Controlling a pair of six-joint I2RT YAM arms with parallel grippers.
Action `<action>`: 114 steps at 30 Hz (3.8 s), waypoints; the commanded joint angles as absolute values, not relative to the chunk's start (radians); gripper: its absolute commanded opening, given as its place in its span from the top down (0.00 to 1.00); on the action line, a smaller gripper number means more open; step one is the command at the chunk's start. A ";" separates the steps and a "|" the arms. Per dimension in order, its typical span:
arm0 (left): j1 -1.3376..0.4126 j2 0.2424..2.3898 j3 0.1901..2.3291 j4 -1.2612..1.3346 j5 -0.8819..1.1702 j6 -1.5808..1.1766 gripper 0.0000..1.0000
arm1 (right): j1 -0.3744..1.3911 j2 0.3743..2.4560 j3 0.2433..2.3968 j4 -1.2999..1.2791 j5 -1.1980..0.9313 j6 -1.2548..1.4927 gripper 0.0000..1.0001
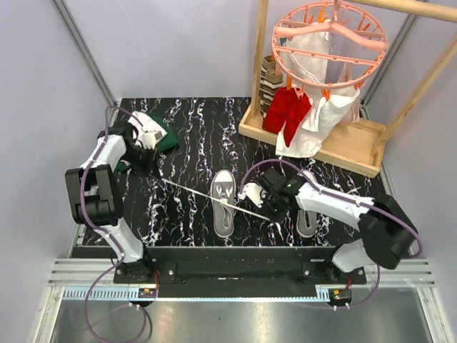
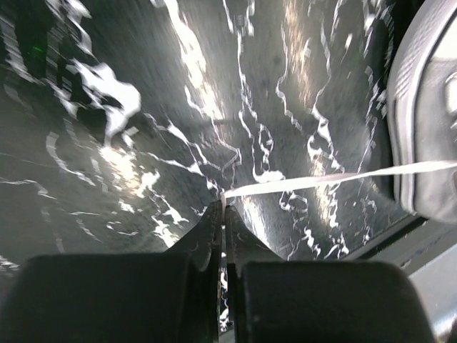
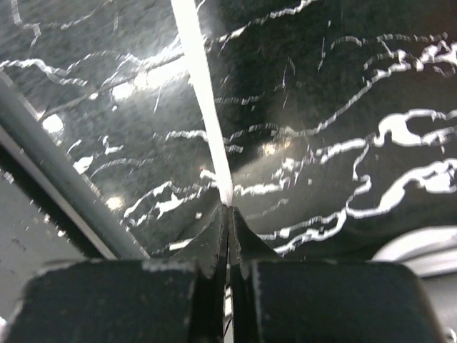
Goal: Tie the shoes
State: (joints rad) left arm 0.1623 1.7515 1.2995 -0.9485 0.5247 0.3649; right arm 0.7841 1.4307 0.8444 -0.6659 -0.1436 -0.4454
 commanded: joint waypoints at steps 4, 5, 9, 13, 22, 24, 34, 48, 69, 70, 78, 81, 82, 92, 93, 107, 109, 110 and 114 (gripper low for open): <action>0.117 1.782 1.210 -0.885 0.491 0.403 0.90 | 0.778 1.577 0.953 -0.618 -0.173 -0.425 1.00; 0.117 1.782 1.209 -0.871 0.500 0.403 0.83 | 0.778 1.589 0.972 -0.618 -0.173 -0.420 0.97; 0.124 1.753 1.229 -0.876 0.602 0.439 0.52 | 0.772 1.602 1.005 -0.624 -0.167 -0.399 0.48; 0.155 1.617 1.270 -0.859 0.707 0.511 0.43 | 0.729 1.491 1.031 -0.629 -0.195 -0.377 0.11; 0.158 1.166 1.217 -0.707 0.869 0.802 0.01 | 0.634 1.221 1.039 -0.577 -0.282 -0.420 0.00; 0.153 1.097 1.171 -0.689 0.941 0.798 0.01 | 0.634 1.184 1.011 -0.502 -0.301 -0.405 0.00; -0.172 1.169 1.046 -0.692 0.769 0.864 0.01 | 0.634 1.258 0.917 -0.390 -0.497 -0.601 0.00; -0.396 1.416 0.896 -0.562 0.615 1.022 0.58 | 0.634 1.529 0.913 -0.463 -0.491 -0.634 0.16; -0.445 1.528 0.881 -0.446 0.604 0.891 0.58 | 0.721 1.684 1.015 -0.420 -0.419 -0.597 0.39; -0.445 1.528 0.876 -0.442 0.618 0.870 0.59 | 0.721 1.689 1.020 -0.416 -0.420 -0.588 0.40; -0.448 1.525 0.862 -0.425 0.647 0.847 0.64 | 0.721 1.730 1.072 -0.413 -0.423 -0.563 0.44; -0.448 1.522 0.861 -0.426 0.650 0.850 0.73 | 0.721 1.738 1.083 -0.413 -0.433 -0.560 0.51; -0.448 1.523 0.861 -0.426 0.650 0.851 0.75 | 0.721 1.743 1.088 -0.413 -0.436 -0.560 0.52; -0.448 1.531 0.847 -0.436 0.660 0.867 0.67 | 0.721 1.723 1.072 -0.416 -0.465 -0.554 0.69; -0.448 1.535 0.850 -0.436 0.658 0.862 0.68 | 0.719 1.723 1.072 -0.417 -0.466 -0.551 0.70; -0.422 1.505 0.862 -0.474 0.664 0.848 1.00 | 0.719 1.641 0.991 -0.425 -0.400 -0.565 1.00; -0.400 1.488 0.861 -0.486 0.660 0.850 1.00 | 0.719 1.618 0.976 -0.423 -0.393 -0.546 1.00; -0.391 1.483 0.862 -0.488 0.660 0.850 1.00 | 0.721 1.611 0.970 -0.428 -0.394 -0.543 1.00; -0.322 1.473 0.887 -0.512 0.641 0.850 1.00 | 0.719 1.566 0.931 -0.442 -0.396 -0.532 1.00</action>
State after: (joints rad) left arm -0.3820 1.5154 0.8562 -0.4911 0.6216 0.8402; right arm 0.7162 1.6360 0.9596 -0.4419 -0.4088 -0.5537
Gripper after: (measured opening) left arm 0.005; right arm 0.009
